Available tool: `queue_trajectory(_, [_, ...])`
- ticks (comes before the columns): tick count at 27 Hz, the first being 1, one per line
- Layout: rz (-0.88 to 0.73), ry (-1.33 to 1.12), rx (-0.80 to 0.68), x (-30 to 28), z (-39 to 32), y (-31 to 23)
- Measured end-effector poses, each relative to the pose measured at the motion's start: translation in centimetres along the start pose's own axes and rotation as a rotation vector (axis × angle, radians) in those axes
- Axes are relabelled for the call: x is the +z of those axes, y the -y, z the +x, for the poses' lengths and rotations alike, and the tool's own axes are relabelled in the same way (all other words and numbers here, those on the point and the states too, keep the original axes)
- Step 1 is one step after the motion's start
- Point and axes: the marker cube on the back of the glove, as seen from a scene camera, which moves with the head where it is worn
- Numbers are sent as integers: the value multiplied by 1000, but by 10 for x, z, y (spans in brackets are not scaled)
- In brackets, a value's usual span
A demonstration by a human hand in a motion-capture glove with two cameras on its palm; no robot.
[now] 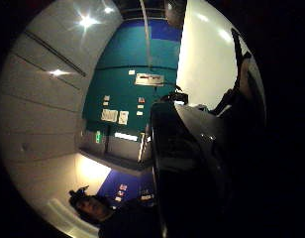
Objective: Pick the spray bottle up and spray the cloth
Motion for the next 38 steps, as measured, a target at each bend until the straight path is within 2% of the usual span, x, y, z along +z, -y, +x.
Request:
queue_trajectory(11, [-59,-28,-44,7,-12,2])
queue_trajectory(17, [-181,-77,-77,-5,-18,6])
queue_trajectory(22, [-338,-323,-150,-22,-58,13])
queue_trajectory(28, [-438,-551,-247,-21,-89,24])
queue_trajectory(34, [-529,-978,-199,-13,-121,19])
queue_trajectory(38, [-603,-1144,-162,-1,-127,14])
